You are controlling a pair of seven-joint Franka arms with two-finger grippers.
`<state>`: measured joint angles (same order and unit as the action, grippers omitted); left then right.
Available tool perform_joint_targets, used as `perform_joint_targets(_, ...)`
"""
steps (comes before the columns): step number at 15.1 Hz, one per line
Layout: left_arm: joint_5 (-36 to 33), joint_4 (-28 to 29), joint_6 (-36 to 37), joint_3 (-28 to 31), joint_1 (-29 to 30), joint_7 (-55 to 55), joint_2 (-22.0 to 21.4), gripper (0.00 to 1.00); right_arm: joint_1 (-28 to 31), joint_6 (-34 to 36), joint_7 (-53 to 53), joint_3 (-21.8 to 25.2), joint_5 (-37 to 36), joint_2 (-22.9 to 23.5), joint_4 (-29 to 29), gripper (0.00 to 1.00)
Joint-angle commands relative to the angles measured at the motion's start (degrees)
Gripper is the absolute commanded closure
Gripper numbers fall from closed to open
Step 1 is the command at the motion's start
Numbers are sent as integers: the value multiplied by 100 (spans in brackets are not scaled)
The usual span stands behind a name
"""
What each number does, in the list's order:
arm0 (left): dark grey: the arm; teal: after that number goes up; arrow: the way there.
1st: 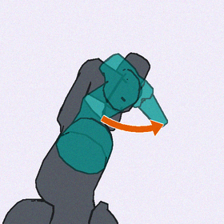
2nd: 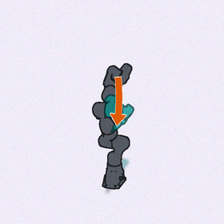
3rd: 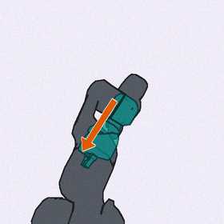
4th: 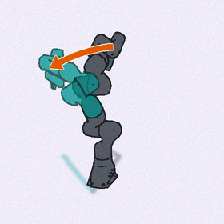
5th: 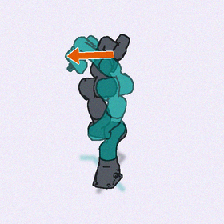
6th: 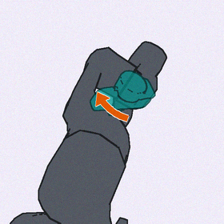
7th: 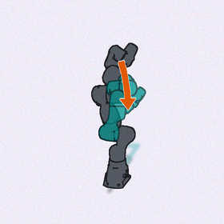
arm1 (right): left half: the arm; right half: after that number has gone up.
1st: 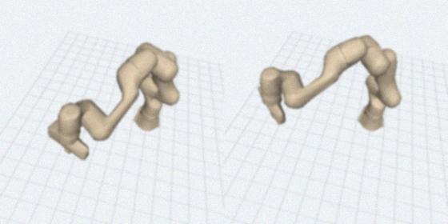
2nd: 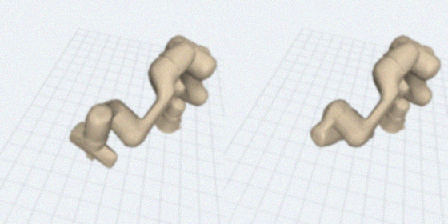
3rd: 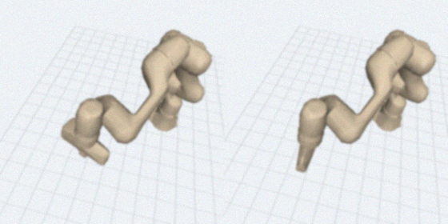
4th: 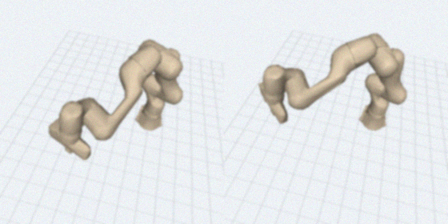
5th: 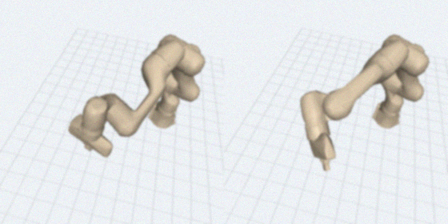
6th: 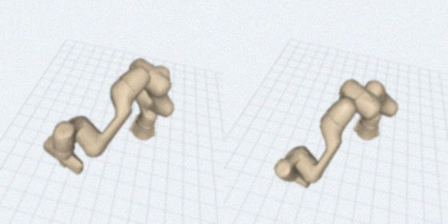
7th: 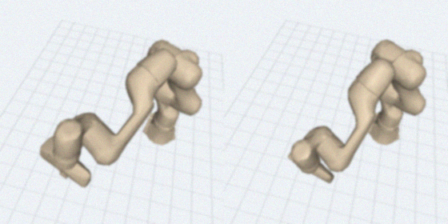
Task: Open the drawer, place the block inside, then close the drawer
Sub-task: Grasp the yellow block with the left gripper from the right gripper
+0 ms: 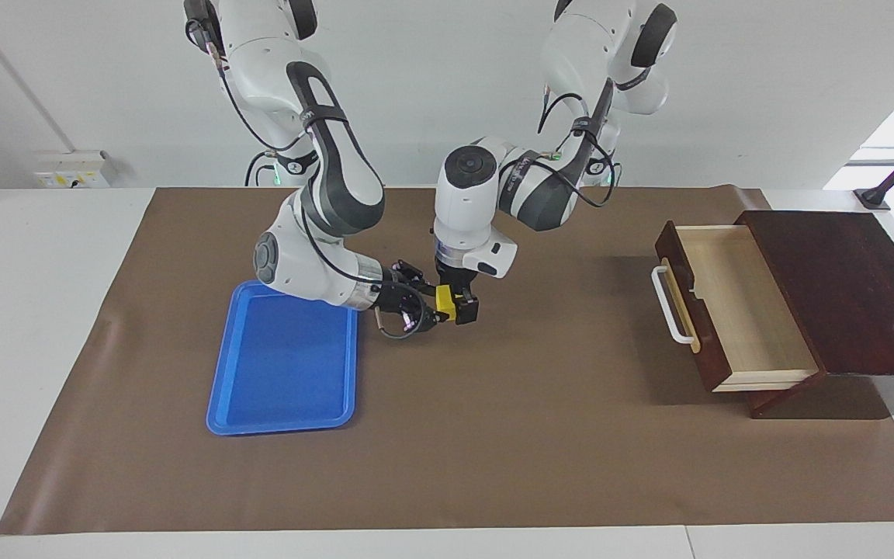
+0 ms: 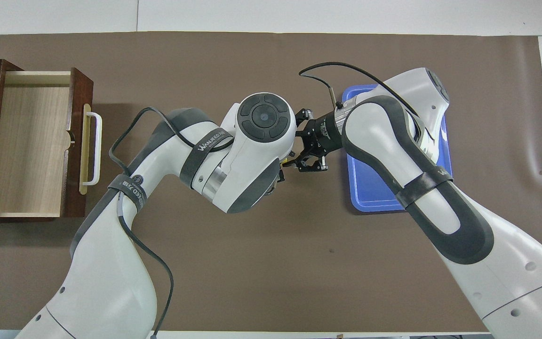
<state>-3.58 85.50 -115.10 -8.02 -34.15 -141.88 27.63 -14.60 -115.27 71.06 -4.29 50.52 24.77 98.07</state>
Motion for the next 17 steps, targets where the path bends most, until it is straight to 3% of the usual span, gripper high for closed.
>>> perform_joint_targets(1,-73,-43,5,37,-92,143,67,100,72,-75,84,-55,81,-34,28,100)
perform_joint_targets(13,-81,-34,5,37,-92,161,67,100,81,-66,127,-55,81,-43,28,100)
perform_joint_targets(14,-81,-34,5,37,-92,170,67,100,89,-66,189,-55,81,-43,28,79)
perform_joint_targets(15,-81,-34,5,37,-92,170,67,100,89,-57,259,-55,81,-43,28,37)
perform_joint_targets(17,-81,-34,-3,37,-92,170,67,100,89,-48,391,-55,81,-60,19,12)
